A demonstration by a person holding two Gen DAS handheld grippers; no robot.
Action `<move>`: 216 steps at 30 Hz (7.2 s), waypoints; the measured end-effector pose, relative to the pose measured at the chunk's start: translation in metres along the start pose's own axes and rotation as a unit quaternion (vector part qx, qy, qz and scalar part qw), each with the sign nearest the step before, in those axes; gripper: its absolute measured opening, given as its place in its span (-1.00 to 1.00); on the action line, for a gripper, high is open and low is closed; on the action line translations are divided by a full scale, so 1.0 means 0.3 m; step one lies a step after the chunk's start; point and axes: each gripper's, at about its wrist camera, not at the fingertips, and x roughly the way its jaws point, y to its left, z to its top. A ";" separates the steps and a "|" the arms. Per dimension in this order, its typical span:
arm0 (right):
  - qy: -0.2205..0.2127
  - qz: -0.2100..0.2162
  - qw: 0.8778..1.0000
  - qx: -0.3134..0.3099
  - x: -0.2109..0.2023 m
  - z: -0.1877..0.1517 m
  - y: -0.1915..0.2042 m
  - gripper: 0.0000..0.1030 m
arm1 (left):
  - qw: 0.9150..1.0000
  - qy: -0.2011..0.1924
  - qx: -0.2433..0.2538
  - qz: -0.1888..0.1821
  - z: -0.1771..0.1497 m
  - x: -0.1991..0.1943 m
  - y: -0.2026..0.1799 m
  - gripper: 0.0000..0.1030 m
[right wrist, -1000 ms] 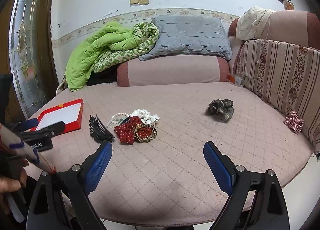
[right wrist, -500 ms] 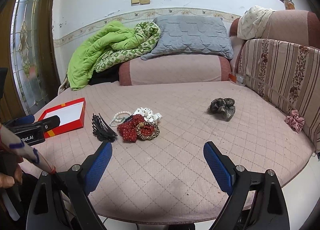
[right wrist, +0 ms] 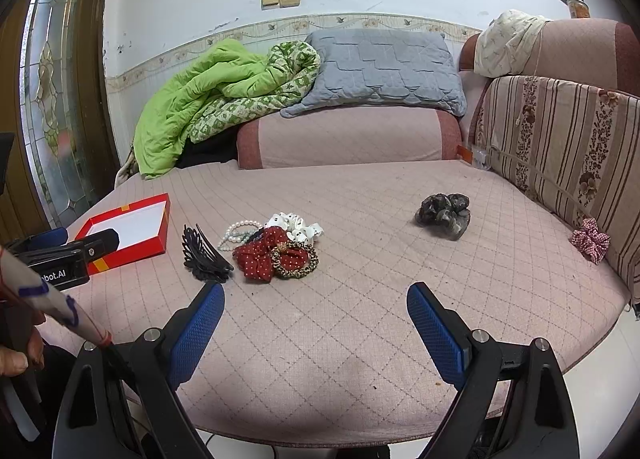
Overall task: Organize jewelry
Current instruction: 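Move both tools toward the jewelry pile beside the red tray, then grasp the black claw clip with the left gripper while the right grasps the leopard scrunchie, then carry the black claw clip and leopard scrunchie over the red tray with both grippers, then open both grippers to drop the clip and scrunchie into the tray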
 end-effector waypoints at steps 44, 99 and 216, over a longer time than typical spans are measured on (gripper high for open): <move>0.109 0.040 0.993 -0.006 0.229 0.052 0.004 0.84 | 0.994 0.108 -0.019 -0.027 0.059 0.289 0.146 0.97; 0.081 0.122 0.983 0.109 0.590 0.217 -0.036 -0.83 | 0.975 0.190 0.000 -0.112 0.005 0.741 -0.079 0.44; 0.241 0.285 0.927 -0.032 1.387 0.344 1.252 -0.35 | 0.948 0.170 -0.261 0.065 0.163 0.859 1.077 0.05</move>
